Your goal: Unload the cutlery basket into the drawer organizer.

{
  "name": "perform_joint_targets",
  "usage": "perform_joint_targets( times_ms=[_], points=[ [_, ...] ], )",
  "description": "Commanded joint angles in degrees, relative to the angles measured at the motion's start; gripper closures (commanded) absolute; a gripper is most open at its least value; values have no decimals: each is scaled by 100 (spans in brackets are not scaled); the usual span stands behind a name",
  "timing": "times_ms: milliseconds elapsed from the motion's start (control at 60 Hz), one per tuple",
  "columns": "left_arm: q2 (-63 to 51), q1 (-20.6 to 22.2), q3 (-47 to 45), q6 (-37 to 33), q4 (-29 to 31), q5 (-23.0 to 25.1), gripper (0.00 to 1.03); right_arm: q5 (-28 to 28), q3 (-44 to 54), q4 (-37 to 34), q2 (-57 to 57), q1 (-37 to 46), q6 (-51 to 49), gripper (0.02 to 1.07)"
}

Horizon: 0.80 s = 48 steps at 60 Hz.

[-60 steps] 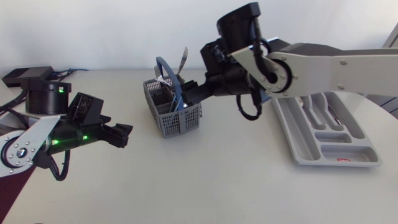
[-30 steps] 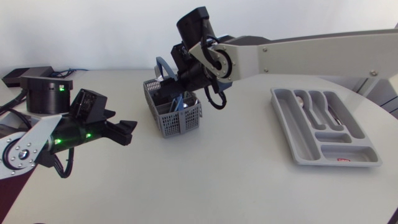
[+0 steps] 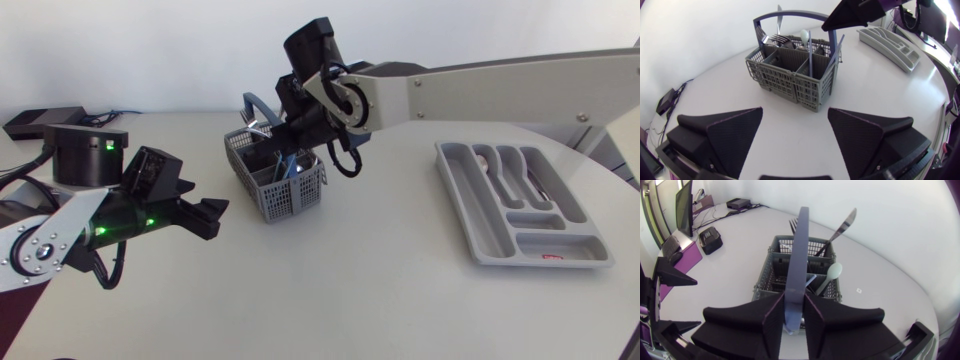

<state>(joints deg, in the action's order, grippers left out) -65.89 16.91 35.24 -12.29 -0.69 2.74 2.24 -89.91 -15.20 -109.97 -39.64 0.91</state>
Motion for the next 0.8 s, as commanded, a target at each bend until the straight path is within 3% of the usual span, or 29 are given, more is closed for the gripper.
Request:
perform_joint_targets(
  times_ms=[0, 283, 583, 650, 783],
  points=[
    [6, 76, -97, -124, 86, -2, 12, -39, 360, -88, 433, 0, -126, 90],
    [41, 401, 9, -115, 315, -19, 12, -198, 1670, -150, 1716, -9, -126, 90],
    [32, 1016, 158, -63, 420, -55, 12, -233, 2663, -194, 2665, 44, -187, 89],
    [6, 1095, 299, -27, 579, -63, 12, -233, 2733, -194, 2753, 53, -187, 79],
    [-179, 1315, 633, -10, 886, -55, 12, -233, 2830, -229, 2990, 53, -179, 37]
  ],
)
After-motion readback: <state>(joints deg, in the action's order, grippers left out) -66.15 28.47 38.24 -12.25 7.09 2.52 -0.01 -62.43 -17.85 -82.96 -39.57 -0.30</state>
